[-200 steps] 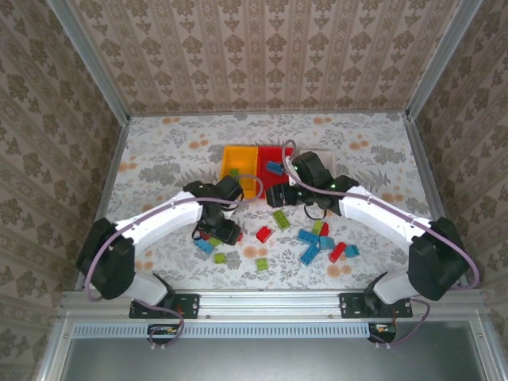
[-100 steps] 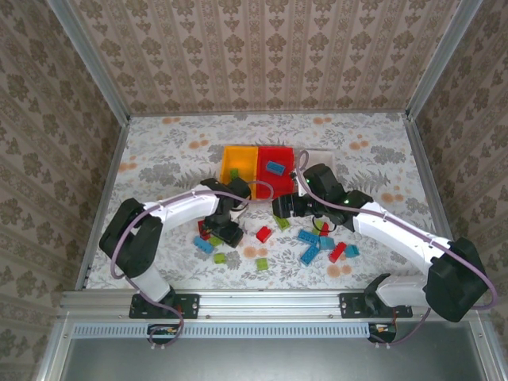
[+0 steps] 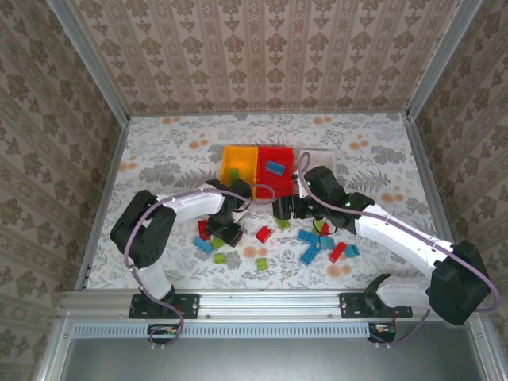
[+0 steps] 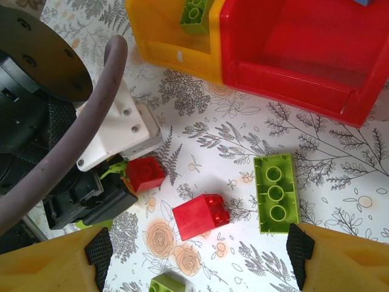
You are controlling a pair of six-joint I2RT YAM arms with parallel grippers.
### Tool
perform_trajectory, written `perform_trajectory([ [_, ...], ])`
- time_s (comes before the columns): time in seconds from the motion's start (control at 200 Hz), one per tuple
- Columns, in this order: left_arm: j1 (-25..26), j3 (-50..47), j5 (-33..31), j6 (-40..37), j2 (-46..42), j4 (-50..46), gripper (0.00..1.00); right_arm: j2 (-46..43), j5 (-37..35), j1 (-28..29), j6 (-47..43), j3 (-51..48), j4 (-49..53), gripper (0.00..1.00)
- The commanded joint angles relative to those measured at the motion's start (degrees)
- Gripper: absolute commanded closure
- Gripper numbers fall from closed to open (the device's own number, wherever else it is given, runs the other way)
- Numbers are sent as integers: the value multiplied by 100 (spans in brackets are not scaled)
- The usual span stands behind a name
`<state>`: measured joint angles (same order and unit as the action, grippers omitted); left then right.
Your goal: Sort the legos into containers by color
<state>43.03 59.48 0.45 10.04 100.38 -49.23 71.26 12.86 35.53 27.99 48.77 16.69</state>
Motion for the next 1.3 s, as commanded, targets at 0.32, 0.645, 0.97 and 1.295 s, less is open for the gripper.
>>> perform_trajectory([
  [0.32, -60, -46, -539, 334, -528, -107, 66, -257, -64, 42, 139, -73, -49, 22],
  [0.645, -762, 1472, -155, 532, -983, -470, 67, -157, -82, 33, 240, 238, -565, 22],
  [0.97, -1372, 3321, 724, 1190, 745, 508, 67, -110, -212, -99, 622, 149, -1245, 22],
  [1.295, -1455, 3924, 907, 1508, 1696, 599, 50, -207, -308, -160, 583, 156, -996, 21],
])
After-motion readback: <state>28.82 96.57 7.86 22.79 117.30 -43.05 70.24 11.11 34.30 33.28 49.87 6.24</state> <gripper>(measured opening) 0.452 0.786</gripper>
